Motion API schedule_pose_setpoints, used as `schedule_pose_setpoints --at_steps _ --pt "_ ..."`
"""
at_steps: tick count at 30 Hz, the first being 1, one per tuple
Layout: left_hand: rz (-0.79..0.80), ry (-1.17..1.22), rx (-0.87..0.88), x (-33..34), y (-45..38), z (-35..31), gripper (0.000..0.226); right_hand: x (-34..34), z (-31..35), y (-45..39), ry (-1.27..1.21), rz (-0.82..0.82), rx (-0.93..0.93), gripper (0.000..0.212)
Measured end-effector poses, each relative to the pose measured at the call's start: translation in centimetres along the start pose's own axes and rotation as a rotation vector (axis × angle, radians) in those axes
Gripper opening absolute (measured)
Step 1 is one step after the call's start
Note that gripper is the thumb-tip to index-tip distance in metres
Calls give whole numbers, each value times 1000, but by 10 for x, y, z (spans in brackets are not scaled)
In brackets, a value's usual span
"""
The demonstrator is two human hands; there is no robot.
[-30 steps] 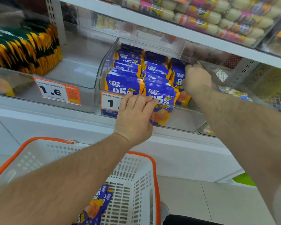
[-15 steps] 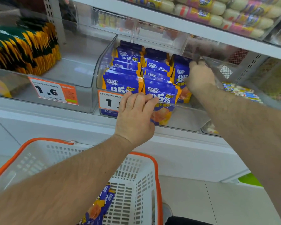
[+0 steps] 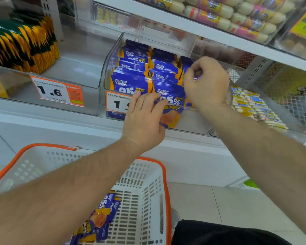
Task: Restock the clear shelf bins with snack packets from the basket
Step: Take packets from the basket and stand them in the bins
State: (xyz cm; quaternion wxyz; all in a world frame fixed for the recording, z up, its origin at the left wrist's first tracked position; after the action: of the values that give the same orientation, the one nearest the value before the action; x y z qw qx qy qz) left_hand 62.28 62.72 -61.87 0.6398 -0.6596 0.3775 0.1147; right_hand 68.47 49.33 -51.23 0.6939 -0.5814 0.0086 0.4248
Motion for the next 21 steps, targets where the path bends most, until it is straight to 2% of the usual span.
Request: schedule_pose_setpoints --at_steps 3,5,7,10,13,16,19,21 --pt "2 80 -10 -16 33 12 64 -1 66 50 -220 -53 -258 11" --pt "96 105 -64 -16 75 37 61 22 95 93 -304 68 -338 11" --pt "297 127 -213 -12 127 76 53 62 110 144 -356 298 -328 13" --pt "638 123 -631 -9 215 144 44 141 112 229 -289 796 -235 15" --pt "756 143 -929 -22 279 190 39 207 101 306 -178 1243 -9 18" --pt "791 125 -1095 -31 313 218 45 247 89 374 -149 1452 397 14" --pt "807 156 -1186 -31 335 232 43 257 86 454 -104 1655 799 21" --pt "820 176 -1231 -27 348 239 36 254 95 499 -94 1726 936 25"
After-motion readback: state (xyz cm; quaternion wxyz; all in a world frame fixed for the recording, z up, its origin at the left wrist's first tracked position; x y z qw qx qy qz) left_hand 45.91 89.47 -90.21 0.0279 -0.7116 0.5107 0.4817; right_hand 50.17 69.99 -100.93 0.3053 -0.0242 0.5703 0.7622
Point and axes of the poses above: each hand's wrist, its own y-axis away from the middle knuckle, its own x-axis out of the palm, z = x × y, the point moved 7 cm from there along -y, towards the middle knuckle, and after that the axes turned 7 degrees about -y, right-handed, at the moved point
